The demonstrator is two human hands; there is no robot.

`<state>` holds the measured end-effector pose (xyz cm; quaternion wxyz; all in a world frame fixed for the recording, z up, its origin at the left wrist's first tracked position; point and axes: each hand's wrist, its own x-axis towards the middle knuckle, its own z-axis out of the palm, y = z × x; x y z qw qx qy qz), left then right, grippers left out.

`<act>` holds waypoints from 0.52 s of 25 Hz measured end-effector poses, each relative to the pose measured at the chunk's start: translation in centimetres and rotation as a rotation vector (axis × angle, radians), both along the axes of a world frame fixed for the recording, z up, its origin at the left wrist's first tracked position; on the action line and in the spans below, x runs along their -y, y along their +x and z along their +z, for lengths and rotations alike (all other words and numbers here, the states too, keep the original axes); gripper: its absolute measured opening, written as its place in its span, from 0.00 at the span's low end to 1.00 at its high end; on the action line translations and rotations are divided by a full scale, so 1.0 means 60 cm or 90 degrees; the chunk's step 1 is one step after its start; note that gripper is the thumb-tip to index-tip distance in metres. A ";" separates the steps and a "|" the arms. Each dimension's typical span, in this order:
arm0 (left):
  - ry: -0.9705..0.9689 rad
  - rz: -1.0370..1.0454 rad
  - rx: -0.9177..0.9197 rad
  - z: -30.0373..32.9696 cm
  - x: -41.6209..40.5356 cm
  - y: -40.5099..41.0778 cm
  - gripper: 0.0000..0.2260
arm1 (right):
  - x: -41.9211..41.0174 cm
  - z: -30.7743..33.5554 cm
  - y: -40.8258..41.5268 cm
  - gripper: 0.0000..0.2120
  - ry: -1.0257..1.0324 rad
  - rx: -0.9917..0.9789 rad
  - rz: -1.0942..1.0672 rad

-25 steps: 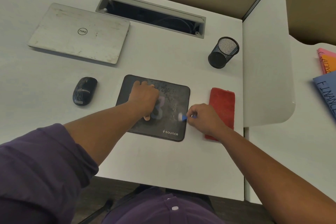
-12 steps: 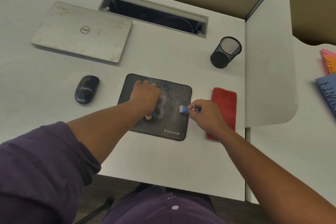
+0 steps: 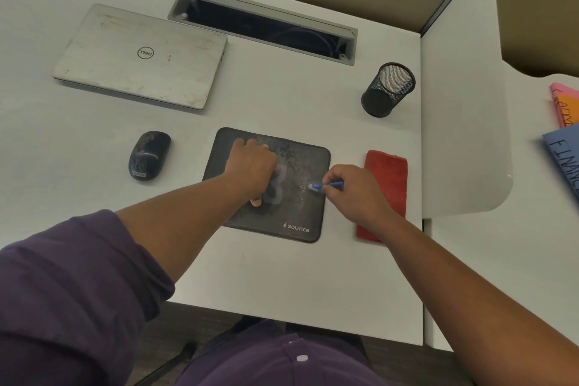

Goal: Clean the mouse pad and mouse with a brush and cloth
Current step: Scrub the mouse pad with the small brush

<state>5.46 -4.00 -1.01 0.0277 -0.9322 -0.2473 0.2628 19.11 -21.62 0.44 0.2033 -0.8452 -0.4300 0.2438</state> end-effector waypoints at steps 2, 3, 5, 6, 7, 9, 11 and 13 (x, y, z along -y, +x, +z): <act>0.000 -0.001 0.011 -0.003 -0.001 -0.002 0.18 | -0.007 -0.005 0.000 0.04 0.063 0.020 -0.014; -0.001 0.000 0.016 -0.004 -0.001 -0.003 0.17 | -0.012 -0.008 0.002 0.04 0.094 0.023 -0.018; 0.003 -0.002 0.019 -0.005 -0.001 -0.002 0.18 | -0.024 -0.009 0.002 0.04 0.126 0.018 0.005; 0.007 -0.003 0.017 -0.005 -0.001 -0.001 0.19 | -0.032 -0.010 0.002 0.05 0.124 0.017 0.033; 0.008 -0.004 0.016 -0.005 0.000 -0.001 0.20 | -0.038 -0.012 0.001 0.05 0.108 0.023 0.066; 0.010 -0.005 0.023 -0.007 -0.001 0.000 0.20 | -0.044 -0.017 0.002 0.07 0.038 0.034 0.110; 0.018 -0.010 0.026 -0.010 -0.001 -0.001 0.18 | -0.040 -0.020 0.005 0.06 -0.024 0.019 0.116; 0.019 -0.013 0.023 -0.012 -0.002 -0.002 0.18 | -0.034 -0.017 0.012 0.06 -0.001 -0.003 0.091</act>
